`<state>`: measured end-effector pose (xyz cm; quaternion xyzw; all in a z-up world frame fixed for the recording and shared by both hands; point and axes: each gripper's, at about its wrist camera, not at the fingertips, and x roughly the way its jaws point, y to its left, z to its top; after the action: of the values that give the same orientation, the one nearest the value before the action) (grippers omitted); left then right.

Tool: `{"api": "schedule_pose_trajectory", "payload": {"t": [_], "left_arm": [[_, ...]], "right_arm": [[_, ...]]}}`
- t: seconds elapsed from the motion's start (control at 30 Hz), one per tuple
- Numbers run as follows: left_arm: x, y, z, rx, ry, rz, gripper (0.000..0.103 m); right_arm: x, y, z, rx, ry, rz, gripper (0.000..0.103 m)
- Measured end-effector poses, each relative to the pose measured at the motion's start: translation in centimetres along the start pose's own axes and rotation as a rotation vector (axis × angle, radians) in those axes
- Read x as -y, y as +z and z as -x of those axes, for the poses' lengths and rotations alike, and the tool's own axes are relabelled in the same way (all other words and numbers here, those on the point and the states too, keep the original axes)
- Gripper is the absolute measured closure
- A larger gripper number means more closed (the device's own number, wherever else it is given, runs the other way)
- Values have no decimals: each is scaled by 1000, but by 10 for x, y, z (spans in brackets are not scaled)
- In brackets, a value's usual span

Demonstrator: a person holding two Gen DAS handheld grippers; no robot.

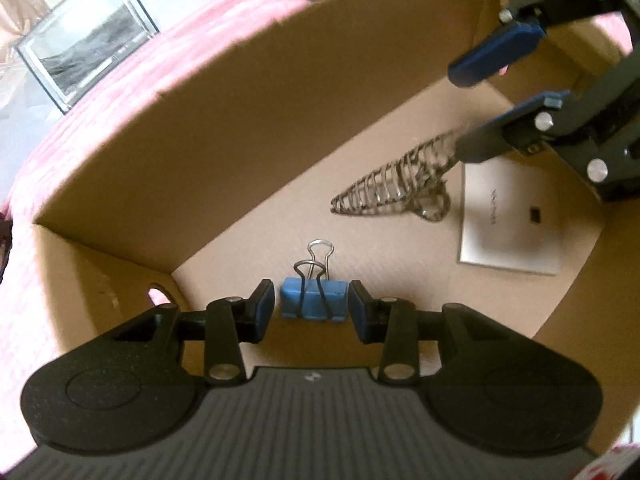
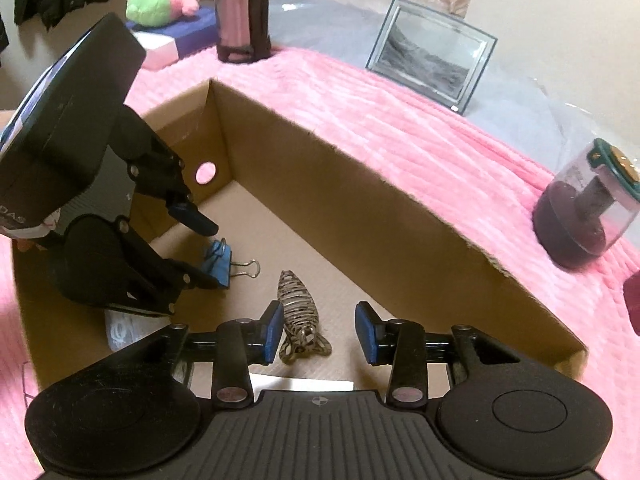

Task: Organize rigid objects
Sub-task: 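Open the right tool to drop the spiral while the left tool releases the clip, then withdraw both tools from the box back toward the remaining items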

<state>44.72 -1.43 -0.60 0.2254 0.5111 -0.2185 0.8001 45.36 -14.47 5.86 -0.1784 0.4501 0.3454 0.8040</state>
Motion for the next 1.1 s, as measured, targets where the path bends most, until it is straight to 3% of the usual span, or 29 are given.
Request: {"api": "schedule_pose_trajectory", "payload": {"t": [0.4,0.6,0.67,0.73,0.97,1.1], "left_arm": [[31,-51,111,274,-1,102,66],[64,-89,164,398,12,146,54],[73,-104,182,452,27,172,43],[82,-120,198,503,44,191,41],[114,-172,221,571,109,268,26],[133,-200,225,585,158,289,25]], "right_arm": [[-37,-41,121,217,-28,-114,64],[-73,-73,171,289,-43,-175,49],[-85,-84,180,304,-69,-158,46],[-99,-100,191,326,-95,-139,44],[-137,-158,213,448,-123,-197,41],[-157,-192,216,478,-144,-259,30]]}}
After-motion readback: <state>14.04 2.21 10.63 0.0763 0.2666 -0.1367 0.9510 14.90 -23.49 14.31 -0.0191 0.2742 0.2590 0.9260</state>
